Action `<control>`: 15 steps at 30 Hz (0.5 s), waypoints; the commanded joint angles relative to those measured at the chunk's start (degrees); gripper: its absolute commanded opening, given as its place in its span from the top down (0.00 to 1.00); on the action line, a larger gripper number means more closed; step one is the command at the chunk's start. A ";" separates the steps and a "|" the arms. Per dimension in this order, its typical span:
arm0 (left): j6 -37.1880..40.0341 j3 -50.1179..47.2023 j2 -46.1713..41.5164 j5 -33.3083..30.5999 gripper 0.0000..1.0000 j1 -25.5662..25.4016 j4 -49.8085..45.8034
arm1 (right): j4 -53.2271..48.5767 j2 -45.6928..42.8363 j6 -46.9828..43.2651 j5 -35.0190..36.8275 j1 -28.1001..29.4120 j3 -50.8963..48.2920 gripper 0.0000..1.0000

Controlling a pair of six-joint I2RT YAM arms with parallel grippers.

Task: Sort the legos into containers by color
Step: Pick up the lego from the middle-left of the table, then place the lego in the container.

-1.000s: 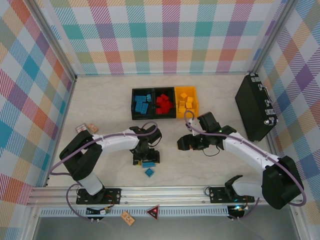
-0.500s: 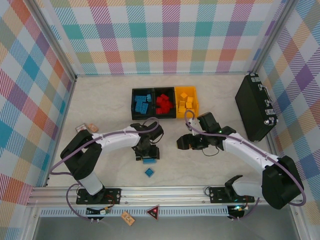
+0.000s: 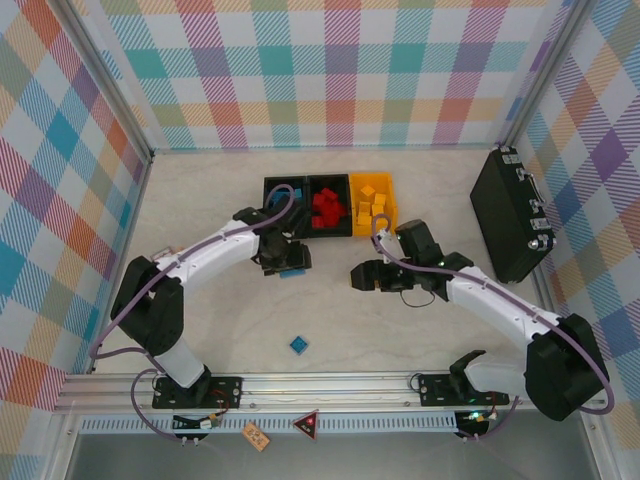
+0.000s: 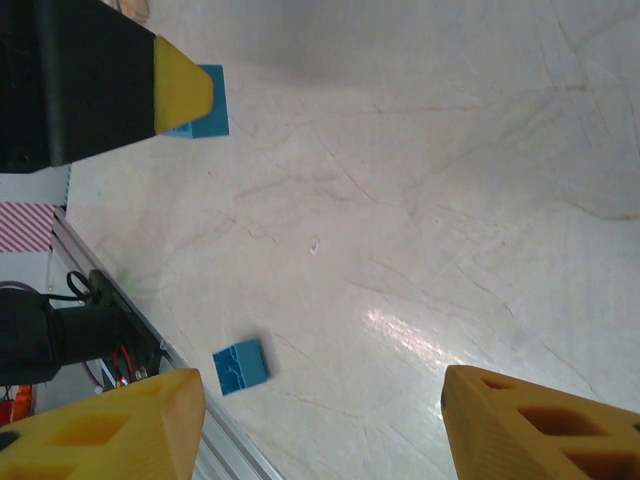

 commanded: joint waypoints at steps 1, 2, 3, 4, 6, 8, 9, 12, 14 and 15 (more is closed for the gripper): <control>2.32 2.58 0.51 -0.68 0.44 1.91 -0.76 | 5.04 1.53 1.62 0.35 0.44 3.32 0.36; 2.32 3.38 0.87 -0.84 0.44 2.53 -0.74 | 5.40 2.21 1.73 0.69 0.40 4.04 0.36; 2.47 4.04 1.23 -0.94 0.44 3.11 -0.38 | 5.59 2.85 1.84 1.27 0.48 4.62 0.36; 2.73 4.49 1.46 -1.15 0.44 3.54 0.25 | 5.64 3.42 1.95 1.70 0.55 5.27 0.36; 2.76 5.95 2.41 -1.40 0.44 4.98 1.16 | 5.46 4.92 2.25 3.42 0.48 6.54 0.36; 3.00 7.87 3.72 -1.86 0.44 6.31 1.82 | 5.76 6.34 2.66 4.13 0.53 7.62 0.36; 3.11 9.02 4.61 -2.28 0.44 6.94 2.06 | 6.41 6.85 3.03 4.13 0.49 7.77 0.36; 3.81 13.50 7.72 -3.09 0.44 8.53 1.99 | 8.01 8.34 4.22 4.80 0.59 8.44 0.36; 4.65 16.87 10.18 -4.00 0.44 9.34 1.29 | 7.77 9.48 4.74 5.75 0.57 9.23 0.36; 4.94 18.56 11.53 -4.50 0.44 9.89 0.99 | 7.80 9.92 4.84 5.89 0.59 9.51 0.36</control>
